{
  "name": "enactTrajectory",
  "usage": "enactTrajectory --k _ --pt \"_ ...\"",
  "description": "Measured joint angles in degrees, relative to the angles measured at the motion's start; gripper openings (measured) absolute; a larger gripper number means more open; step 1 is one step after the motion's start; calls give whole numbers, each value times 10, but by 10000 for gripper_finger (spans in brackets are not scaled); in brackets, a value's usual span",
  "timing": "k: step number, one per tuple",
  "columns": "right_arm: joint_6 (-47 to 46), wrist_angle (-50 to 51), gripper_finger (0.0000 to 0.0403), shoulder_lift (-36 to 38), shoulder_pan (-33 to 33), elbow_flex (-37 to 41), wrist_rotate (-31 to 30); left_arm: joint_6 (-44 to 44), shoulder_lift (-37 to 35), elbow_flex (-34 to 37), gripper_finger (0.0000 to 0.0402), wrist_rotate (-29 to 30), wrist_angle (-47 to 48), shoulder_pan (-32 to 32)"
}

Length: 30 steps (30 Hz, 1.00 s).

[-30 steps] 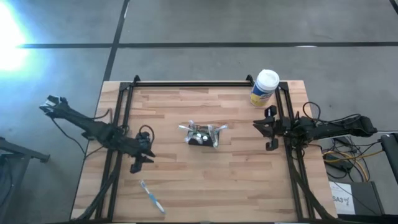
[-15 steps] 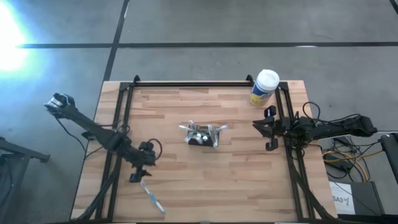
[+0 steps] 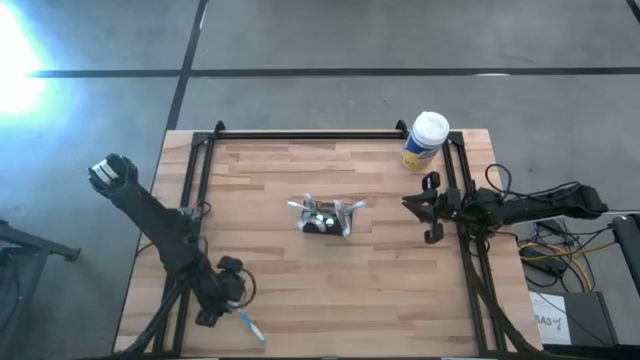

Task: Pick & Place toothbrushing station
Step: Put the blue toothbrush into the black mesh organizer

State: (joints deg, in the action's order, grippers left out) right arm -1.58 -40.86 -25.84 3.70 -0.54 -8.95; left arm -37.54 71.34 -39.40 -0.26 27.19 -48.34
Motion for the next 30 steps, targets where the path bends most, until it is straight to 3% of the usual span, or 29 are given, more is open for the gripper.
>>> enactTrajectory --k 14,30 --pt "-15 1 54 -15 0 0 0 47 153 -83 250 17 74 -23" --pt "-29 0 54 -20 0 0 4 76 187 -82 237 18 79 -23"
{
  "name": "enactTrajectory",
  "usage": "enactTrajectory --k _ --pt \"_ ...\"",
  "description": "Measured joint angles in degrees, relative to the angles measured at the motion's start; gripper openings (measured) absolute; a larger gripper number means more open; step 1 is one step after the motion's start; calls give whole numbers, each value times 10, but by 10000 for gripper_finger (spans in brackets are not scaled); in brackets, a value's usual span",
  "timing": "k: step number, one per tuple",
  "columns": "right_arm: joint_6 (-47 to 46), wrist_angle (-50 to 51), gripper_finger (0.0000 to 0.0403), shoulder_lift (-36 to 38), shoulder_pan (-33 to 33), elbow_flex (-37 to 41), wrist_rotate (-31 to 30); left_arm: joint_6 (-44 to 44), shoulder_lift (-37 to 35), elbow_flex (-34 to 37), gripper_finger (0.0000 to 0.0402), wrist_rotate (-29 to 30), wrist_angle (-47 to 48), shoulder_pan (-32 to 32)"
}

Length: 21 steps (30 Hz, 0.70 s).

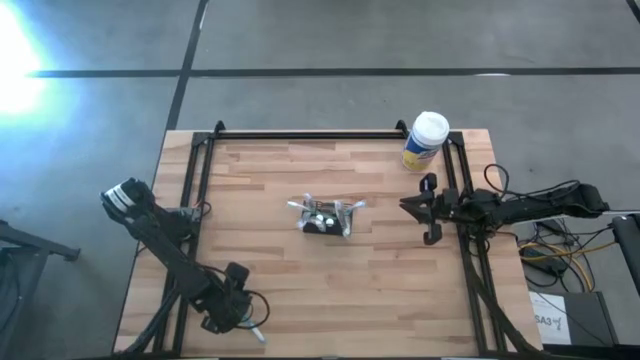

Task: Pick & Place toothbrushing station
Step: Put the blue toothbrush into the black mesh organizer

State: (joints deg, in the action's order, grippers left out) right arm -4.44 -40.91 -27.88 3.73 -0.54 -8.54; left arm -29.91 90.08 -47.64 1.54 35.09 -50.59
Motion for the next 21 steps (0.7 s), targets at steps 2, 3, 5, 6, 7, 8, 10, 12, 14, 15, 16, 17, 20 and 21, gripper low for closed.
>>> enactTrajectory --k 2,3,5,6,7,8,10,12,14,15,16,17,20,21 --pt "-6 0 54 0 0 0 0 0 0 0 223 1 0 0" --pt "-7 0 54 0 0 0 0 0 0 0 215 1 1 0" --pt "-8 0 54 0 0 0 0 0 0 0 196 2 2 1" --pt "-9 0 54 0 0 0 0 -1 0 0 187 3 2 1" --pt "-13 0 54 0 0 0 0 -2 0 0 177 4 2 1" --pt "-15 1 54 -2 0 0 0 -3 0 0 166 5 2 1" --pt "-16 1 54 -7 0 0 0 -4 0 0 143 4 0 1" --pt "-20 1 54 -10 0 0 0 -4 -1 0 118 4 -1 1" --pt "-27 1 54 -16 0 0 0 -4 -1 -3 90 2 -2 1" --pt "-27 1 54 -19 0 0 0 -4 -1 -4 75 -2 -3 1" --pt "-27 1 54 -23 0 0 0 -3 -1 -4 61 -7 -6 0" --pt "-27 1 54 -28 0 0 0 -3 0 -5 45 -7 -5 0" --pt "-28 0 54 -36 0 0 0 0 0 -5 11 -7 -4 0" --pt "-31 0 54 -40 0 0 0 1 -1 -5 9 -7 -4 0"
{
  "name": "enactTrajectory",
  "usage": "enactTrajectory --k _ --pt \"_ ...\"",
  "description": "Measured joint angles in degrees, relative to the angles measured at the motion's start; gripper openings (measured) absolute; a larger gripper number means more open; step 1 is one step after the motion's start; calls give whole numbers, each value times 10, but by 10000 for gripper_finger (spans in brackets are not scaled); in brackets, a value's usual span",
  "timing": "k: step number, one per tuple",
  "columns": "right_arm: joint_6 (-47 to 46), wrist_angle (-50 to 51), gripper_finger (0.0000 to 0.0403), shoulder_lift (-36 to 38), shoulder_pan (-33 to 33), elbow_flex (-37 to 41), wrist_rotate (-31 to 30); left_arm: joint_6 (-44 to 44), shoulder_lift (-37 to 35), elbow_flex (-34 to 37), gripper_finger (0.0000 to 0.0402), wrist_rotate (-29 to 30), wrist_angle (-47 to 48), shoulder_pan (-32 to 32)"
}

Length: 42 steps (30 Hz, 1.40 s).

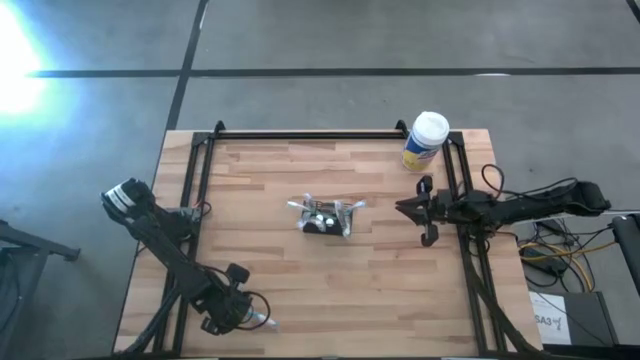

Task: Pick & Place toothbrushing station
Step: Put the blue toothbrush into the black mesh organizer

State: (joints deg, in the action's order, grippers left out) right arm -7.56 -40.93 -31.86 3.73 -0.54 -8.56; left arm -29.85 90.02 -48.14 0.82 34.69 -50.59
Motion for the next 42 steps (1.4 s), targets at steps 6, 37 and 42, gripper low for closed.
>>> enactTrajectory --k 6,37,42 --pt "-15 0 54 -25 0 0 -1 19 0 0 21 2 3 0" --pt "19 -49 54 -78 0 0 24 132 -1 -142 1 195 169 25" --pt "11 -51 54 -85 0 0 26 147 -1 -142 1 207 169 26"
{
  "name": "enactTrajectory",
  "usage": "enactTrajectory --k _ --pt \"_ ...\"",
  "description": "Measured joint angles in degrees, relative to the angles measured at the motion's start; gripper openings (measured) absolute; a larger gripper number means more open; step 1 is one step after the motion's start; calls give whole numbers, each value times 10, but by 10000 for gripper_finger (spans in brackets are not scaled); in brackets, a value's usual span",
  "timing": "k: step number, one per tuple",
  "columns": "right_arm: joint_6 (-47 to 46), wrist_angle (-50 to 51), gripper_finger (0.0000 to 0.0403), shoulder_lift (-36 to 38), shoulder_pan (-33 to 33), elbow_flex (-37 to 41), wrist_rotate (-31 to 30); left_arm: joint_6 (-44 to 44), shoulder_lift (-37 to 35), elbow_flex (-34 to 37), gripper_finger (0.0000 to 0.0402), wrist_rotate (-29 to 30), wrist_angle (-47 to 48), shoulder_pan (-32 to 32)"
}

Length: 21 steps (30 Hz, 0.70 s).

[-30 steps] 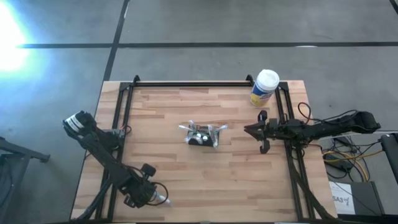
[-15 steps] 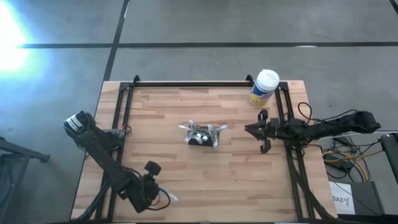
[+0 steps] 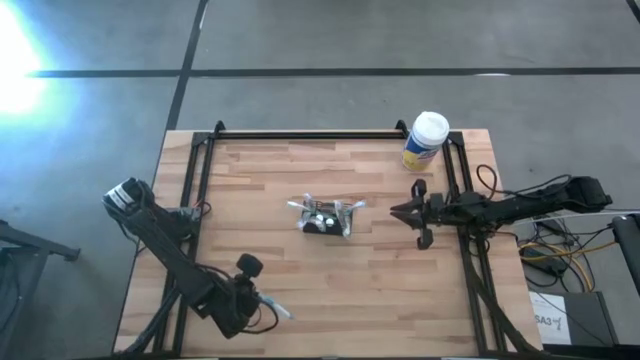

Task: Pick & Place toothbrushing station
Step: Put the blue toothbrush into the black mesh organizer

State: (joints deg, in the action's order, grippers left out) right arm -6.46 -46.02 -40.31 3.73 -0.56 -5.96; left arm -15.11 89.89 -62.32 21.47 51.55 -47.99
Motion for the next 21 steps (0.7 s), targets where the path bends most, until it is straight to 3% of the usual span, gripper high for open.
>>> enactTrajectory --k 12,21 --pt "-9 2 54 -41 0 -26 21 85 0 -108 0 102 39 23" --pt "13 19 92 -98 0 -103 32 110 0 -150 0 110 52 27"
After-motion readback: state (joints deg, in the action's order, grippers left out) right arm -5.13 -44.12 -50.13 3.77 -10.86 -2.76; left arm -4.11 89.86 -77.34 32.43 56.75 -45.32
